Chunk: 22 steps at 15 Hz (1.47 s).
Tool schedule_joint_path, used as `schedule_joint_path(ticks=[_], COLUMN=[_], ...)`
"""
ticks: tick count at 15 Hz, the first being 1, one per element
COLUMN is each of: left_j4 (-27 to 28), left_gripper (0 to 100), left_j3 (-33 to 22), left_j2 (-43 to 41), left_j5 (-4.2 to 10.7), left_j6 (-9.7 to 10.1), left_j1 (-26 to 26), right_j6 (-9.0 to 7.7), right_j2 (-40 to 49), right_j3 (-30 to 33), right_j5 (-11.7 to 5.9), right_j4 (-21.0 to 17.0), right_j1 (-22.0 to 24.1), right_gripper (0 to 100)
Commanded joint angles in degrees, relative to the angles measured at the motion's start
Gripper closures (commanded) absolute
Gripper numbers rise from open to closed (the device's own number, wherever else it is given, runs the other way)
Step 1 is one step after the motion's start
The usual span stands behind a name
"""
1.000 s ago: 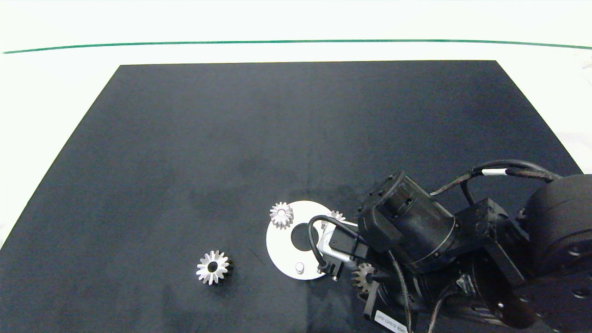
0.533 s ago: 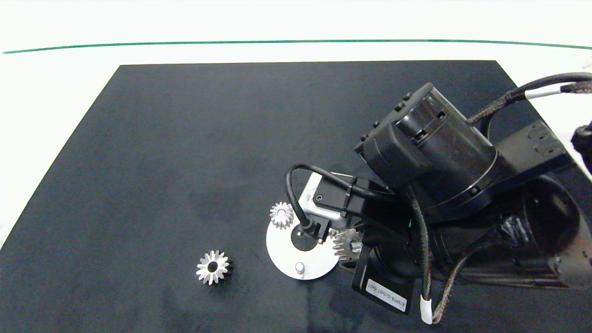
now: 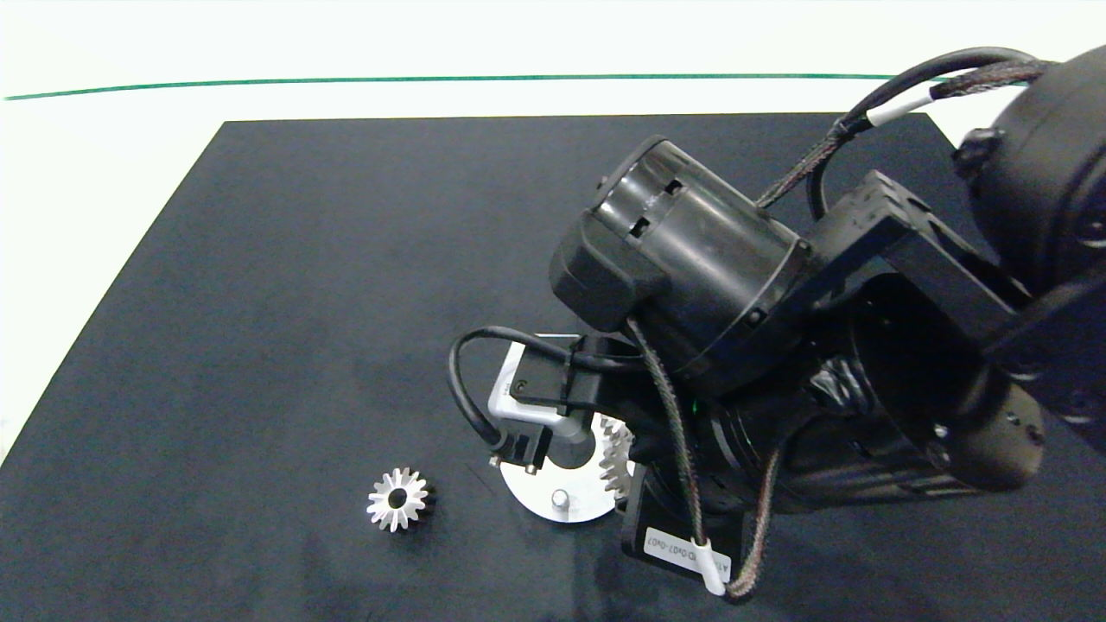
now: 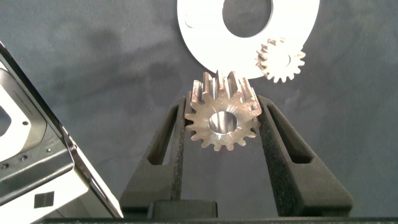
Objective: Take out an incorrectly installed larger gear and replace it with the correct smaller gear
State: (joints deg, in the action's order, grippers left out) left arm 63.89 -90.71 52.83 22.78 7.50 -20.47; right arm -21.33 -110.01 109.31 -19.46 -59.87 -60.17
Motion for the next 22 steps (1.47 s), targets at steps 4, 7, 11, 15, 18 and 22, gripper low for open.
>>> schedule_joint_path(ticks=[4, 7, 11, 15, 18, 22], left_j4=[0.3, 0.3, 0.3, 0.3, 0.3, 0.3], left_gripper=[0, 0, 0, 0, 0, 0], left_j3=[0.0, 0.0, 0.0, 0.0, 0.0, 0.0], left_j2=[-0.2, -0.5, -0.5, -0.5, -0.5, -0.5], left_j5=[0.16, 0.16, 0.16, 0.16, 0.16, 0.16], left_j6=[-0.03, -0.47, -0.47, -0.47, -0.47, -0.47], left_j1=[0.0, 0.0, 0.0, 0.0, 0.0, 0.0], right_j6=[-0.73, -0.73, -0.46, -0.46, -0.46, -0.11], right_j2=[-9.0, -10.2, -11.2, -12.5, -13.0, -12.9], right_j3=[5.3, 5.3, 5.3, 5.3, 5.3, 5.3], right_j5=[-0.32, -0.41, -0.41, -0.41, -0.67, -0.67], right_j4=[-2.4, -2.3, -2.3, -2.3, -2.3, -2.3], right_j1=[-2.4, -2.8, -2.4, -2.1, -1.6, -1.5], right_gripper=[69, 69, 69, 69, 69, 69])
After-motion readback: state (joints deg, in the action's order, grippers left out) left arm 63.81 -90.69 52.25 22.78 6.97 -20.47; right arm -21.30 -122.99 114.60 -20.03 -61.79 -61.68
